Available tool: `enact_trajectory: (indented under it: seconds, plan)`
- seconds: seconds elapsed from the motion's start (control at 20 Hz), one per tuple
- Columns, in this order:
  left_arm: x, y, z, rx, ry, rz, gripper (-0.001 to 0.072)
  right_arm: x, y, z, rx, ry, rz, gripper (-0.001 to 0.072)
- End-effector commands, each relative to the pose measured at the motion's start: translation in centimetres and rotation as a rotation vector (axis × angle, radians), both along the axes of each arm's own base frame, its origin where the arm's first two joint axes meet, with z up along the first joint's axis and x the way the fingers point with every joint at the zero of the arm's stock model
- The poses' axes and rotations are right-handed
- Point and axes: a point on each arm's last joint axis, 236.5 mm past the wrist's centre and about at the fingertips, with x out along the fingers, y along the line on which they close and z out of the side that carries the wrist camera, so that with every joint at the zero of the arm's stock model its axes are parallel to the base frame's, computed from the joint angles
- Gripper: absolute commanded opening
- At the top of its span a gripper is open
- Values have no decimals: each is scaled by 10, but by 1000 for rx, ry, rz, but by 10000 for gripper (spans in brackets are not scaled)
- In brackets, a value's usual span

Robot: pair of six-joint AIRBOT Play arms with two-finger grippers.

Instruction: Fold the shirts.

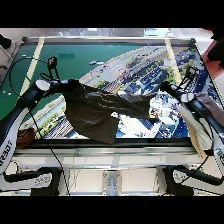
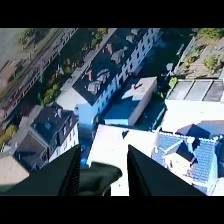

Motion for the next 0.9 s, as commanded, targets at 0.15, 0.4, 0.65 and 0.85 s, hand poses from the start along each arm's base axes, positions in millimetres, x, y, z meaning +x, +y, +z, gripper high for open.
enact_trajectory:
  seconds: [0.15, 0.4, 0.65, 0.85]
  plan:
    - [-3, -2, -3, -1, 14, -11, 12, -138, 50, -40, 337, 446, 192, 437]
    - [-7, -5, -5, -4, 31, -25, 12, -135, 105, -69, 763, 364, -54, 485]
    - [-7, -5, -5, -4, 32, -25, 12, -166, 136, -103, 832, 473, -150, 484]
    - [-7, -5, -5, -4, 32, -25, 13, -159, 123, -110, 850, 464, -268, 479]
